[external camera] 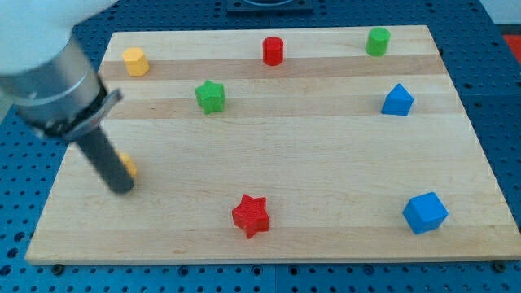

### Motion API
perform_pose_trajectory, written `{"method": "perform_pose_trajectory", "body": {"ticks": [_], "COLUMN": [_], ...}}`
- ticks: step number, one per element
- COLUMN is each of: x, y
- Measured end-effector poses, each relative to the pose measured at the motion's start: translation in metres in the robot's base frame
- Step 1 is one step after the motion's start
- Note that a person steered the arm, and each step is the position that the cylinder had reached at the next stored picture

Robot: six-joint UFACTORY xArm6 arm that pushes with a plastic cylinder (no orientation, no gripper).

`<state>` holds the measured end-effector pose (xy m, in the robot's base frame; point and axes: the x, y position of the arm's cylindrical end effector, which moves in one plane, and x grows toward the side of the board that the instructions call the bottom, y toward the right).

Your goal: Push the hexagon into the yellow heart

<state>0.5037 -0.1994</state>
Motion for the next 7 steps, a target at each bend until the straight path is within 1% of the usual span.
{"method": "perform_pose_trajectory", "body": {"ticks": [1,2,3,4,5,6,7], "x": [-0.074,-0.091,-0.094,-0.160,-0.244,-0.289,-0.297], "y": [0.011,0.011,0.015,0.016,0.015,-0.011,-0.039]}}
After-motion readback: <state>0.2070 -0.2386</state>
